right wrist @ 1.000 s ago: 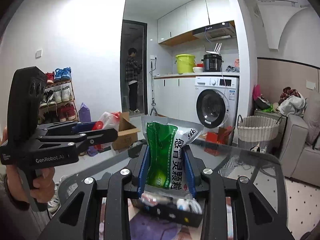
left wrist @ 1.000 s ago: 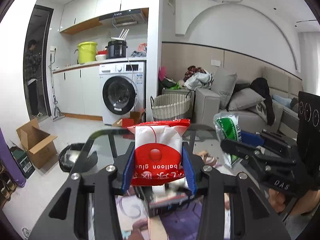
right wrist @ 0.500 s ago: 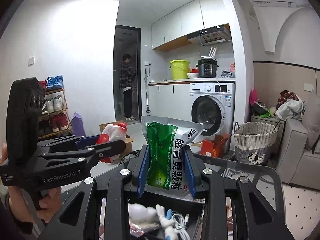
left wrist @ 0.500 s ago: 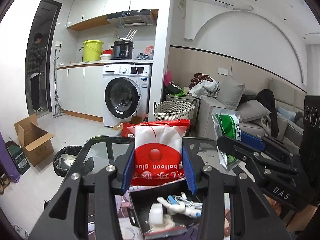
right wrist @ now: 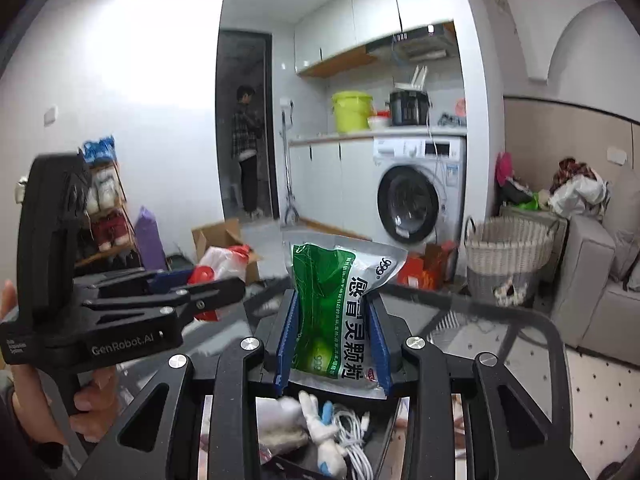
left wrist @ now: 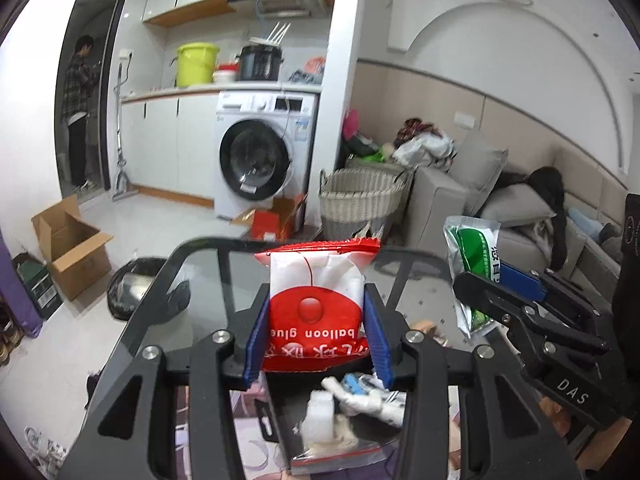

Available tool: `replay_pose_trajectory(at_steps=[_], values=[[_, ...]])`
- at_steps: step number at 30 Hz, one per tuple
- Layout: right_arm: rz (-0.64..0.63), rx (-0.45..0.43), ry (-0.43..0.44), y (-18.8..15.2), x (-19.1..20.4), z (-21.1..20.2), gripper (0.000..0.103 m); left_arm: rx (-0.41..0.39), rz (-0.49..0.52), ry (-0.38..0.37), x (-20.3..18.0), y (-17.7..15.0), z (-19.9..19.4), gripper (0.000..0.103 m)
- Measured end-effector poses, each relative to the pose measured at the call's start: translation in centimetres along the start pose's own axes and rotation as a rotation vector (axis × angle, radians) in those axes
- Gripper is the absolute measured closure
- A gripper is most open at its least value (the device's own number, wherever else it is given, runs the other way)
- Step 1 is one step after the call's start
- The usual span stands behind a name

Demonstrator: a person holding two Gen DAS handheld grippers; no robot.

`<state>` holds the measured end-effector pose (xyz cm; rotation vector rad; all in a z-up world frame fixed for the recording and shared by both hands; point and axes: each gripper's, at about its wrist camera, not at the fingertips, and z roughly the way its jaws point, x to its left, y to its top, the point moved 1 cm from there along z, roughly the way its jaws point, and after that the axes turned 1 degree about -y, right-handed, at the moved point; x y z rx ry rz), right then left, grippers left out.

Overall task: Organize soft objects
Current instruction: 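Lower the red packet with the left gripper while the right drops the green sachet into the box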

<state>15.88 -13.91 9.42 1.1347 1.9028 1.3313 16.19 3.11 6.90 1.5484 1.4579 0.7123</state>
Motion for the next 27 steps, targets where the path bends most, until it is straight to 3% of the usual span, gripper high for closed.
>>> replay_pose_trajectory(at_steps=[7, 18, 27], values=[[0.031, 0.197, -0.014, -2.4, -1.0, 4.3, 0.07, 0.161, 0.0, 0.017, 0.0, -1.5, 3.3, 0.061], [0.065, 0.391, -0.009, -6.7, -2.4, 8.7, 0.07, 0.364, -0.013, 0.011, -0.7, -4.5, 7.8, 0.061], [0.077, 0.49, 0.01, -9.0, -2.9, 10.5, 0.07, 0.429, 0.023, 0.009, -1.5, -5.7, 9.6, 0.061]])
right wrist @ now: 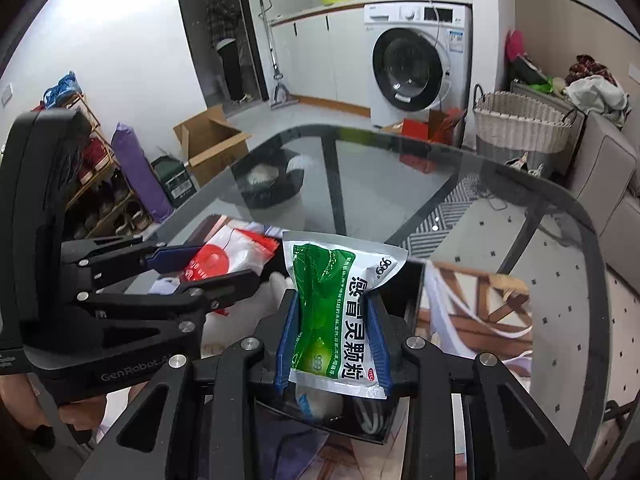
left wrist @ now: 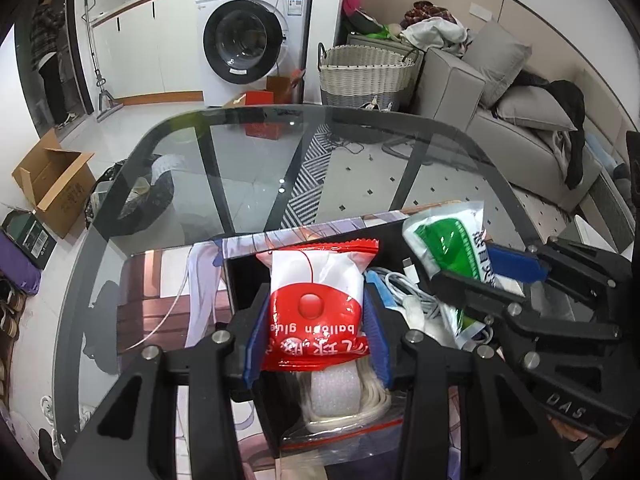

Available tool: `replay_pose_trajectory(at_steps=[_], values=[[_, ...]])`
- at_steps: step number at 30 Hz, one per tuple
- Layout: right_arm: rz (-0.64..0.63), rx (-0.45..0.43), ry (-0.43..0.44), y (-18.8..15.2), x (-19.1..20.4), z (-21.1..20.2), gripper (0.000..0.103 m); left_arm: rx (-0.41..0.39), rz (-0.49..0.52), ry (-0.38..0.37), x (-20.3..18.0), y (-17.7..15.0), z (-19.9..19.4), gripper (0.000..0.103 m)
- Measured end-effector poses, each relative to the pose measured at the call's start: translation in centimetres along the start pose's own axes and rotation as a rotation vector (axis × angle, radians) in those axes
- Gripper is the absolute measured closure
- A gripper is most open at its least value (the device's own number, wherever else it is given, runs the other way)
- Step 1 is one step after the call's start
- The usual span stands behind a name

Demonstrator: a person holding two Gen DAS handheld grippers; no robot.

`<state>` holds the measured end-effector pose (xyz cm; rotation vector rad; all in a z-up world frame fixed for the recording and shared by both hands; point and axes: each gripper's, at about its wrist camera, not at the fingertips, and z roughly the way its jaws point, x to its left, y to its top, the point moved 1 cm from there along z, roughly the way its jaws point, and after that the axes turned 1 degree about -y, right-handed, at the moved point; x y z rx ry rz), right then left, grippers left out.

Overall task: Organize soft objects
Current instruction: 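Lower the red packet with the left gripper while the right drops the green sachet into the box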

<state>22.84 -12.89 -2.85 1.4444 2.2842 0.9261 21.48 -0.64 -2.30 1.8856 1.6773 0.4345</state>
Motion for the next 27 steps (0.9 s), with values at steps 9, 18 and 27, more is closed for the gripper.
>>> replay_pose_trajectory(at_steps=[9, 18, 27], values=[[-0.016, 0.092, 0.019, -1.2, 0.3, 2.3, 0.07, 0.042, 0.022, 0.024, 0.1, -0.4, 1.0, 0.06], [0.001, 0.109, 0.027, -1.9, 0.0, 2.9, 0.066, 0.033, 0.02, 0.038, 0.3, -0.3, 0.8, 0.057], [0.021, 0.08, 0.04, -1.8, 0.1, 1.7, 0.061, 0.004, 0.002, 0.017, 0.5, 0.0, -0.4, 0.051]])
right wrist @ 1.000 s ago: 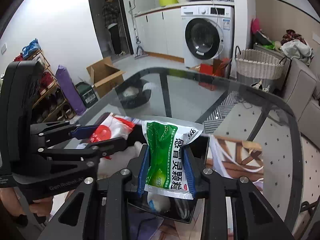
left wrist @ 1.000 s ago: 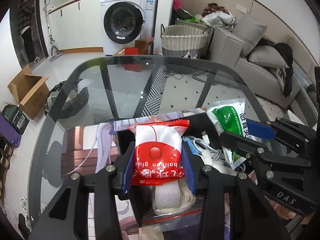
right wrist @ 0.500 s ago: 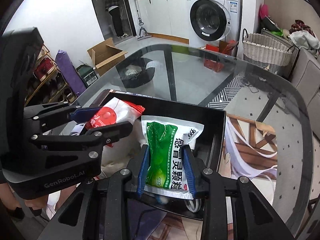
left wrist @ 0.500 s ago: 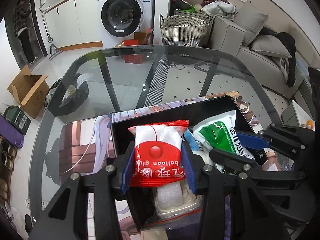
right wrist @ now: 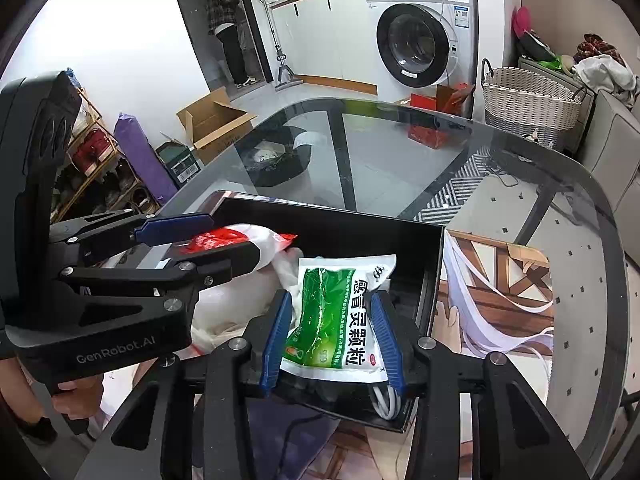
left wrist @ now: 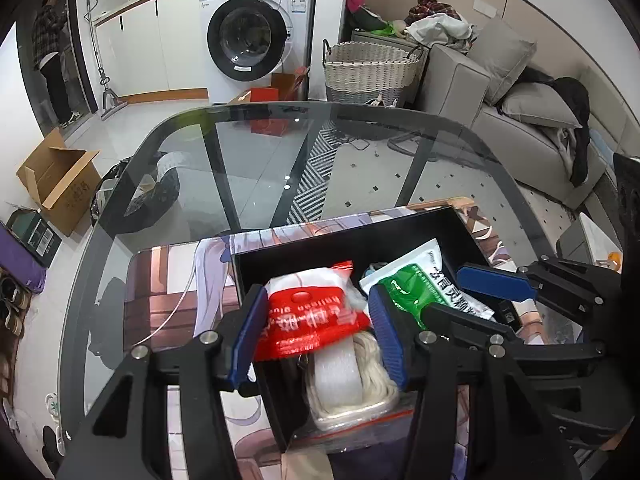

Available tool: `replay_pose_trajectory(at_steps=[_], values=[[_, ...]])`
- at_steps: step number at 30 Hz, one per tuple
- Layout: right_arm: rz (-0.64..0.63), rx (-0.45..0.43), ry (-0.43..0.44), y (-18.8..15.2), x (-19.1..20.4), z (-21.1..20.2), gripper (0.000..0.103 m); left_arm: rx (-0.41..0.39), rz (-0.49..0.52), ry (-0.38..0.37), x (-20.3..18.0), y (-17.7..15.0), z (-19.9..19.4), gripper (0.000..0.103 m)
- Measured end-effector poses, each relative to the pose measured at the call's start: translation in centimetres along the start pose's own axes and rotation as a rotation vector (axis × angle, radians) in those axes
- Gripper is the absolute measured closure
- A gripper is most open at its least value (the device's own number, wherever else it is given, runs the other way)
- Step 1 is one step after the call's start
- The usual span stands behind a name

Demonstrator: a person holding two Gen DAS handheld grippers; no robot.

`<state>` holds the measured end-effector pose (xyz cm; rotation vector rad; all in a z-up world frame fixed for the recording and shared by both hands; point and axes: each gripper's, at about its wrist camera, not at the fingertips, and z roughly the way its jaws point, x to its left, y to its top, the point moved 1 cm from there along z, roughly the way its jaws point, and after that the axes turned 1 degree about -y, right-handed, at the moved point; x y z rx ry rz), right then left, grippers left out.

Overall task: Organize soft objects
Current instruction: 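Lower the red packet with the left gripper while the right drops the green sachet into the box, then grasp the bagged white rope with the left gripper while the right grasps the white sachet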

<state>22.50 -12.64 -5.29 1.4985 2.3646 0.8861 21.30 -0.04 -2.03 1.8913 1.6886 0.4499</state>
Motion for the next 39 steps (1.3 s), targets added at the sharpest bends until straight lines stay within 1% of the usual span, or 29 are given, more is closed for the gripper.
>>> replay_pose_trajectory(at_steps=[3, 5, 10, 12, 14, 15, 16, 17, 19, 20, 22, 23, 26, 29, 33, 36, 39], values=[[0.002, -0.008, 0.008, 0.0, 0.2, -0.7, 0.061, -0.011, 0.01, -0.002, -0.2, 0.0, -0.7, 0.051], [0.002, -0.013, 0.018, 0.0, 0.3, -1.4, 0.061, -0.018, 0.01, -0.018, -0.2, -0.1, -1.4, 0.051], [0.0, -0.024, 0.033, -0.5, 0.6, -3.4, 0.06, -0.023, 0.021, -0.033, -0.4, -0.8, -3.1, 0.05], [0.002, -0.023, 0.043, -0.9, 0.6, -4.2, 0.054, -0.021, 0.032, -0.031, -0.4, -1.4, -3.7, 0.047], [0.009, -0.025, 0.049, -1.7, 0.5, -5.3, 0.047, -0.011, 0.052, -0.041, -0.7, -2.3, -4.6, 0.044], [0.016, -0.026, 0.042, -2.2, 0.2, -5.8, 0.045, -0.008, 0.067, -0.048, -0.9, -2.9, -5.2, 0.037], [0.023, -0.025, 0.037, -2.7, 0.1, -6.4, 0.04, -0.006, 0.086, -0.052, -1.2, -3.6, -5.8, 0.029], [0.027, -0.02, 0.038, -3.4, 0.0, -7.0, 0.033, -0.007, 0.099, -0.054, -1.5, -4.1, -6.2, 0.026], [0.025, -0.008, 0.042, -4.6, 0.0, -7.8, 0.027, 0.006, 0.147, -0.072, -2.5, -6.0, -7.4, 0.022], [0.02, 0.001, 0.037, -5.4, -0.1, -8.2, 0.026, 0.019, 0.163, -0.083, -2.9, -6.7, -7.7, 0.021], [0.005, 0.034, 0.022, -7.1, 0.0, -8.5, 0.025, 0.062, 0.188, -0.113, -3.9, -9.0, -8.0, 0.015], [-0.001, 0.053, 0.019, -7.8, -0.1, -8.4, 0.025, 0.079, 0.192, -0.119, -4.2, -9.8, -7.9, 0.014], [-0.013, 0.121, 0.018, -10.4, -0.1, -7.9, 0.025, 0.164, 0.197, -0.103, -5.2, -12.9, -6.7, 0.014], [-0.038, 0.18, 0.014, -12.9, 0.4, -7.5, 0.025, 0.214, 0.219, -0.092, -6.3, -14.9, -5.7, 0.014], [-0.043, 0.241, 0.024, -15.4, 0.6, -7.3, 0.025, 0.24, 0.235, -0.071, -7.6, -15.9, -5.4, 0.014], [0.008, 0.271, 0.07, -17.3, 0.1, -8.1, 0.025, 0.247, 0.224, -0.078, -8.1, -16.5, -5.9, 0.014], [0.052, 0.305, 0.121, -18.8, 0.0, -8.6, 0.025, 0.287, 0.215, -0.105, -8.5, -17.2, -5.9, 0.014]])
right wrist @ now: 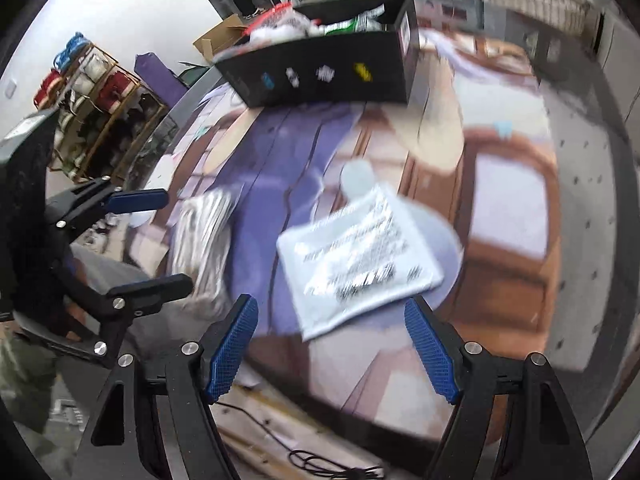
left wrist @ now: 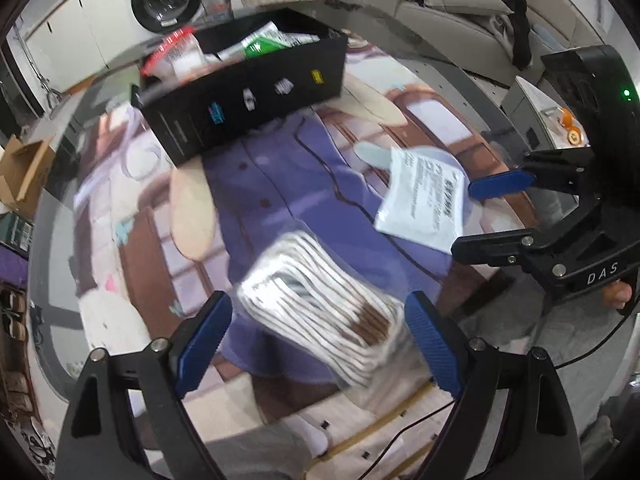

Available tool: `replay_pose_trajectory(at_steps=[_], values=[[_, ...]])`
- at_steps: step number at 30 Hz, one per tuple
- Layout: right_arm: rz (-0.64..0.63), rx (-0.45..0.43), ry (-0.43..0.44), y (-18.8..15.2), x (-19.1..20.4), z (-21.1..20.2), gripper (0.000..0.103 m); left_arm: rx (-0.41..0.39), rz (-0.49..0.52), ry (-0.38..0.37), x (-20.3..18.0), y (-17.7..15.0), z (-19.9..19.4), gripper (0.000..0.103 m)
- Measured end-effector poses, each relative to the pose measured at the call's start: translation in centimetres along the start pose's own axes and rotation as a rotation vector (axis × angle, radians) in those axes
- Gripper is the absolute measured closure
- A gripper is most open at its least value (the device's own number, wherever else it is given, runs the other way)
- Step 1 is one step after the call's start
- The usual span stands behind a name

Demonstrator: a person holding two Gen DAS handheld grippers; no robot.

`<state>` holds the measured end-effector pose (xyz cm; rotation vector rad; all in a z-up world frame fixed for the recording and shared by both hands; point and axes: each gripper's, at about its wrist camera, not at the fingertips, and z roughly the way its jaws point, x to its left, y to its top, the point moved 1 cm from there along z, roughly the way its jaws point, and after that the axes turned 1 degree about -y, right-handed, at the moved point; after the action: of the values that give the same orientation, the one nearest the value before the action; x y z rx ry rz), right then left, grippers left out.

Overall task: Organize soft objects
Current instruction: 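Grasp the bagged white rope with the left gripper while the right grasps the white sachet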

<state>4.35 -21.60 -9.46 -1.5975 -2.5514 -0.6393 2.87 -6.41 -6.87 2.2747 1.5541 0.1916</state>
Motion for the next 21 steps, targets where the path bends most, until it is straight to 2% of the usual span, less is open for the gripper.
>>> replay_pose_trajectory(at_steps=[2, 7, 8, 9, 10, 12, 15, 19, 21], values=[[0.025, 0.013, 0.043, -0.6, -0.1, 0.3, 0.024, 0.025, 0.008, -0.023, -0.2, -0.4, 0.3, 0.014], [0.043, -0.006, 0.047, 0.2, 0.3, 0.7, 0.023, 0.034, 0.0, -0.021, -0.3, 0.9, 1.4, 0.018], [0.045, -0.009, 0.049, 0.7, 0.3, 0.8, 0.023, 0.039, -0.006, -0.009, -0.2, 1.3, 1.7, 0.023], [0.046, -0.01, 0.049, 1.0, 0.4, 0.9, 0.023, 0.041, -0.006, 0.003, -0.1, 1.4, 1.9, 0.044], [0.044, -0.01, 0.049, 1.3, 0.5, 0.9, 0.023, 0.045, 0.007, 0.026, -0.1, 1.6, 2.2, 0.052], [0.047, -0.015, 0.049, 1.7, 0.5, 1.0, 0.023, 0.042, 0.025, 0.026, 0.0, 1.8, 2.3, 0.055], [0.037, -0.021, 0.031, 2.5, 0.8, 1.3, 0.023, 0.018, 0.022, 0.067, 1.3, 2.1, 2.4, 0.057], [-0.017, -0.039, -0.047, 4.2, 2.1, 2.6, 0.024, -0.004, -0.027, 0.108, 3.9, 2.9, 2.6, 0.057], [-0.086, -0.053, -0.116, 5.1, 3.3, 3.5, 0.037, -0.008, -0.055, 0.126, 5.0, 3.2, 2.6, 0.057]])
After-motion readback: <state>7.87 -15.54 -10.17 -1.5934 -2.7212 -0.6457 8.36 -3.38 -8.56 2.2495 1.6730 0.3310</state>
